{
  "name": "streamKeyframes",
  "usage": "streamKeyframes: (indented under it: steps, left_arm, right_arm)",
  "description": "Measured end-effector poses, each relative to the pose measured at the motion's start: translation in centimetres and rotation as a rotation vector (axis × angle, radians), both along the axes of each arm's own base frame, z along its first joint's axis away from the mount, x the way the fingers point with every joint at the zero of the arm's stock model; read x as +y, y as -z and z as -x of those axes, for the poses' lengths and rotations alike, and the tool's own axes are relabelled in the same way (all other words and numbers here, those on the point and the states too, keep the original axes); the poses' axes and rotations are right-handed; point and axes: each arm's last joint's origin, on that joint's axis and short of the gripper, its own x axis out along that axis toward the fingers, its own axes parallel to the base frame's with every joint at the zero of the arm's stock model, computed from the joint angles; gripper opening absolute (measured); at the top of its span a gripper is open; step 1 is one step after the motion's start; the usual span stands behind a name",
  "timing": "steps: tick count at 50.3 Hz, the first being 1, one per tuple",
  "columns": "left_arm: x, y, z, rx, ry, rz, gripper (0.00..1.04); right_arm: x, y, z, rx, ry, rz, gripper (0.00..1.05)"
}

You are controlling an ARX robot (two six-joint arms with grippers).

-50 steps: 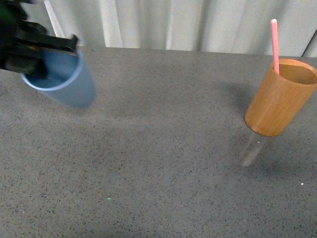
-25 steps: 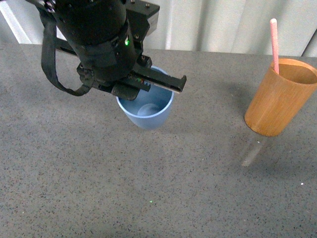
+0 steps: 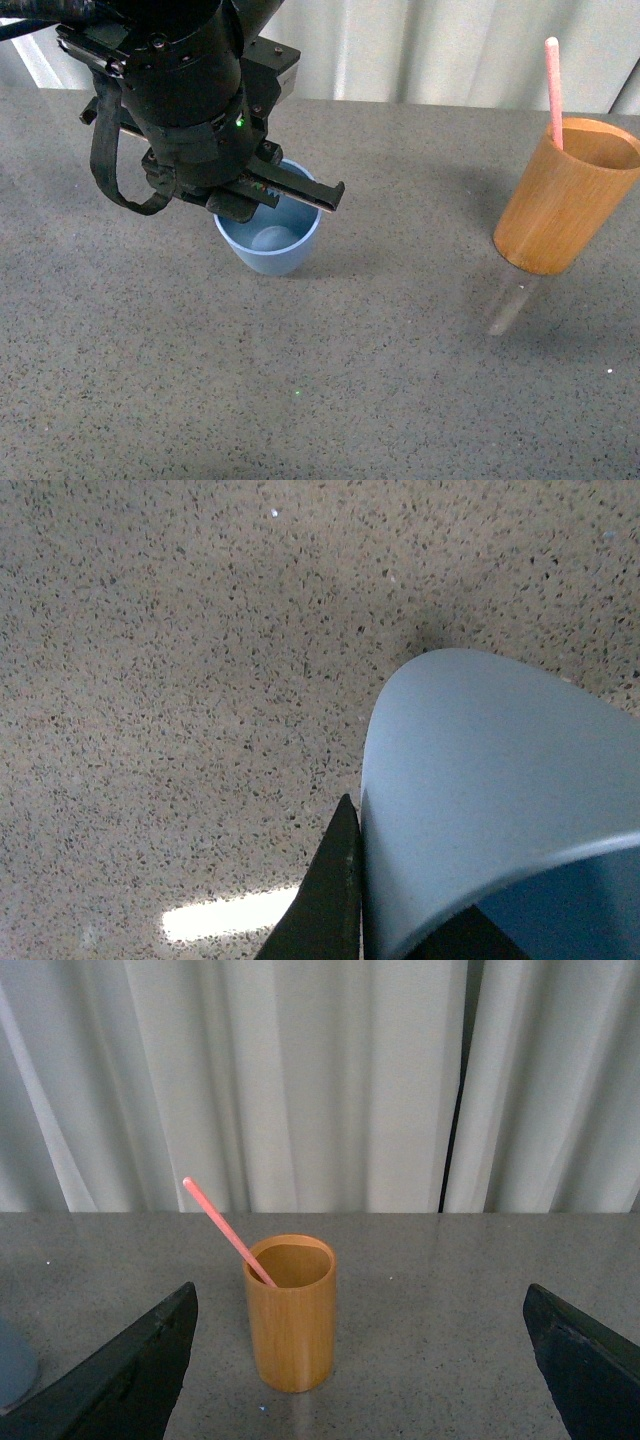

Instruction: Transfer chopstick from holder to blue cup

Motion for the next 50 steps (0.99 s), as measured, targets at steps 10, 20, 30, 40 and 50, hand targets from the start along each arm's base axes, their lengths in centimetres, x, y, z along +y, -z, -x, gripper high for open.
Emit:
streamKeyframes:
  steps: [10,20,30,40,50]
  left_arm:
    - [0.5,0.6,0.2,0.020,-0.010,-0.029,0.03]
    - [1.1,1.0,0.3,0.030,-0.018,-0.042,0.03]
    - [1.2,1.1,0.3,0.025,-0.020,-0.045,0.09]
    - [1.2,1.3,0.4,0.030,-0.014,-0.050,0.36]
    - [1.2,1.3,0.4,0.029,-0.014,-0.050,0.63]
  right_arm:
    - [0.0,0.0,0.0,0.000,0.000,0.000,0.95]
    - [0.0,0.0,0.0,0.000,0.000,0.000,0.95]
    - [0.0,0.0,0.0,0.000,0.000,0.000,0.95]
    - [0.0,0.0,0.0,0.000,0.000,0.000,0.95]
    - [0.0,0.0,0.0,0.000,0.000,0.000,0.95]
